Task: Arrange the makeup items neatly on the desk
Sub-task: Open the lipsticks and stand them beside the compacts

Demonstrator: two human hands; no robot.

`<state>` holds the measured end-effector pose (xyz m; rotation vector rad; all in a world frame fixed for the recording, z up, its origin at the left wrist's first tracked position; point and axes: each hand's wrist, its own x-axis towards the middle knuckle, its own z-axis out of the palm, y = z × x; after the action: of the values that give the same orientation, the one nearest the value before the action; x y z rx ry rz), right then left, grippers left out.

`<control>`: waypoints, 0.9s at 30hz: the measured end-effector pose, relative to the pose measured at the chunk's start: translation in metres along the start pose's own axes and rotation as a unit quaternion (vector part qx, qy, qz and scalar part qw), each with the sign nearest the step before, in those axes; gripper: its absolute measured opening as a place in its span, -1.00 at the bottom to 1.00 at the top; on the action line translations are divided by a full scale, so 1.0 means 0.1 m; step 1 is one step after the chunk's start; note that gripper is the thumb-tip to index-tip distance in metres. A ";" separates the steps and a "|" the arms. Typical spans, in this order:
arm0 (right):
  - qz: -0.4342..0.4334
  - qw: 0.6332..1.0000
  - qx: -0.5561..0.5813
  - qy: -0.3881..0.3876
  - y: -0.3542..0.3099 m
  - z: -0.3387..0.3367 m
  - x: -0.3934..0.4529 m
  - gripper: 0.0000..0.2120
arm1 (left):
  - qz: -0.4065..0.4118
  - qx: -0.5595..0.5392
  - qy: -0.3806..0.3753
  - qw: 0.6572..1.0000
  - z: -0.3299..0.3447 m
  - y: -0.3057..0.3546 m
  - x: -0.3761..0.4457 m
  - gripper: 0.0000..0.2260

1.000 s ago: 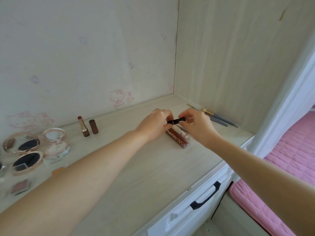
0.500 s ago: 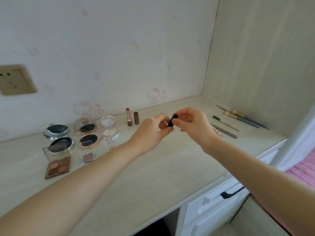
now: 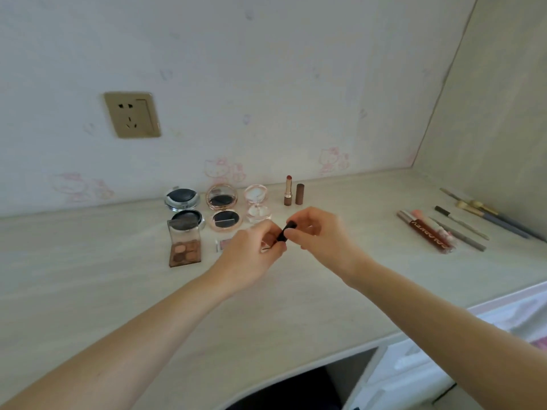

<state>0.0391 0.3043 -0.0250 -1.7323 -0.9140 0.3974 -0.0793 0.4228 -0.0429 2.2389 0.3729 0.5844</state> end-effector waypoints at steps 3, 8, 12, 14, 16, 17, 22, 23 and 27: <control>0.004 1.000 0.014 -0.010 0.02 0.16 -0.01 -0.91 | -0.010 0.007 0.009 1.000 -0.04 -0.07 -0.13 -0.90; -0.030 0.998 -0.058 -0.024 0.17 0.34 -0.08 -0.96 | 0.041 0.159 0.024 0.986 -0.06 -0.22 -0.27 -0.87; -0.091 0.985 -0.147 -0.025 0.37 0.44 -0.19 -0.83 | 0.089 0.309 0.045 0.946 -0.02 -0.32 -0.36 -0.84; -0.141 0.970 -0.196 -0.022 0.43 0.45 -0.22 -0.77 | 0.105 0.351 0.041 0.929 0.01 -0.34 -0.37 -0.85; -0.186 0.957 -0.223 -0.023 0.43 0.44 -0.23 -0.74 | 0.118 0.376 0.045 0.918 0.03 -0.35 -0.39 -0.85; -0.212 0.948 -0.238 -0.022 0.43 0.44 -0.24 -0.75 | 0.120 0.383 0.047 0.915 0.03 -0.35 -0.40 -0.86; -0.294 0.896 -0.332 0.030 0.43 0.50 -0.31 -0.86 | 0.124 0.400 0.043 0.907 0.02 -0.35 -0.46 -0.83; -0.300 0.892 -0.338 0.039 0.43 0.50 -0.31 -0.88 | 0.128 0.401 0.042 0.906 0.01 -0.33 -0.46 -0.77; -0.319 0.883 -0.342 0.047 0.46 0.50 -0.32 -0.87 | 0.131 0.400 0.028 0.907 -0.02 -0.29 -0.46 -0.75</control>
<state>0.0027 0.3082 -0.0904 -1.8950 -1.6038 -0.5056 -0.1214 0.4228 -0.0771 3.1025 0.3858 0.7237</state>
